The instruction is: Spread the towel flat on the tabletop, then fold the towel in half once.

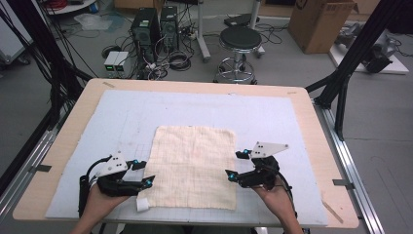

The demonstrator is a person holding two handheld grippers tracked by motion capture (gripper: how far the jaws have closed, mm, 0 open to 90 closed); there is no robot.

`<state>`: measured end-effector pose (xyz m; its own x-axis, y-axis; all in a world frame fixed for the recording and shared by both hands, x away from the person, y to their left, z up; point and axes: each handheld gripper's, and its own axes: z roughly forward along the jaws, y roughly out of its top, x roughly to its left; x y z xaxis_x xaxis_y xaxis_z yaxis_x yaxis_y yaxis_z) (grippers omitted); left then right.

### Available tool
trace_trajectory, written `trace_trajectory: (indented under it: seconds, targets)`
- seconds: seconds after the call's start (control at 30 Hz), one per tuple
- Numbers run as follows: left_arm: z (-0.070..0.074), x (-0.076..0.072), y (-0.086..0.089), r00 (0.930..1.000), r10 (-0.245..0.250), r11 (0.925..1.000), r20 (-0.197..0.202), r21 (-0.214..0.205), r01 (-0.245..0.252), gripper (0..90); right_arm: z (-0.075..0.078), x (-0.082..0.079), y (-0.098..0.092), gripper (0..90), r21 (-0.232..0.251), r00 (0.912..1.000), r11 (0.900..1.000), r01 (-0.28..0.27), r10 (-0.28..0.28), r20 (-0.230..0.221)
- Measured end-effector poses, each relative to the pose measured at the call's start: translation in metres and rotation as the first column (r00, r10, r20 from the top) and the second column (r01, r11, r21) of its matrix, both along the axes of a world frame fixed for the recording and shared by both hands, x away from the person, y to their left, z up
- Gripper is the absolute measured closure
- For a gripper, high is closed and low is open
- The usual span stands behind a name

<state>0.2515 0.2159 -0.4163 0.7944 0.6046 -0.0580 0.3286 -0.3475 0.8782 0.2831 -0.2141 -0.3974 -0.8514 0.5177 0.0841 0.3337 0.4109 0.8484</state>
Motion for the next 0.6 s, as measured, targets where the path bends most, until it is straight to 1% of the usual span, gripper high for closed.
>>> trace_trajectory:
  seconds: [0.07, 0.1, 0.13, 0.17, 0.23, 0.33, 0.37, 0.43, 0.47, 0.57, 0.6]
  targets:
    - [0.002, 0.003, -0.002, 1.0000, -0.002, 1.0000, -0.002, -0.005, 0.002, 38.9, -0.001, 0.002, 0.000, 24.7, -0.010, 0.9999, 0.9999, -0.004, 0.004, -0.010]
    - [0.003, 0.005, -0.002, 0.9998, -0.010, 0.9999, -0.017, -0.012, 0.010, 38.8, -0.002, 0.002, 0.001, 24.7, -0.014, 1.0000, 0.9999, 0.001, -0.002, -0.009]
    - [0.004, 0.007, -0.002, 0.9994, -0.015, 0.9997, -0.030, -0.020, 0.014, 37.2, -0.002, 0.003, 0.001, 24.8, -0.018, 0.9999, 0.9998, -0.001, 0.001, -0.017]
    - [0.006, 0.009, -0.003, 0.9991, -0.017, 0.9996, -0.039, -0.021, 0.016, 35.3, -0.002, 0.004, 0.001, 24.8, -0.021, 0.9999, 0.9998, -0.002, 0.001, -0.015]
    - [0.010, 0.013, -0.004, 0.9996, -0.017, 0.9998, -0.023, -0.014, 0.017, 35.3, -0.003, 0.006, 0.001, 25.0, -0.024, 0.9999, 0.9997, -0.002, 0.001, -0.015]
    - [0.017, 0.021, -0.003, 0.9995, -0.005, 0.9996, -0.030, -0.026, 0.005, 35.3, -0.002, 0.011, 0.002, 25.2, -0.031, 0.9997, 0.9995, 0.004, -0.005, -0.025]
    - [0.019, 0.025, -0.002, 0.9996, 0.001, 0.9994, -0.028, -0.034, -0.002, 35.3, -0.002, 0.013, 0.002, 25.3, -0.031, 0.9998, 0.9995, 0.007, -0.008, -0.019]
    - [0.023, 0.032, -0.003, 0.9995, 0.004, 0.9988, -0.031, -0.049, -0.005, 35.9, -0.001, 0.018, 0.001, 26.7, -0.023, 0.9996, 0.9996, 0.016, -0.016, -0.022]
    - [0.024, 0.034, -0.003, 0.9994, 0.007, 0.9988, -0.033, -0.049, -0.008, 36.0, 0.000, 0.021, 0.001, 27.1, -0.021, 0.9995, 0.9995, 0.025, -0.025, -0.016]
    - [0.030, 0.044, -0.008, 0.9994, 0.000, 0.9990, -0.036, -0.044, -0.001, 36.4, 0.001, 0.028, 0.001, 27.9, -0.019, 0.9987, 0.9987, 0.047, -0.047, -0.021]
    - [0.031, 0.046, -0.008, 0.9994, 0.000, 0.9993, -0.034, -0.037, -0.001, 37.1, 0.003, 0.032, 0.002, 28.7, -0.024, 0.9981, 0.9981, 0.057, -0.058, -0.019]
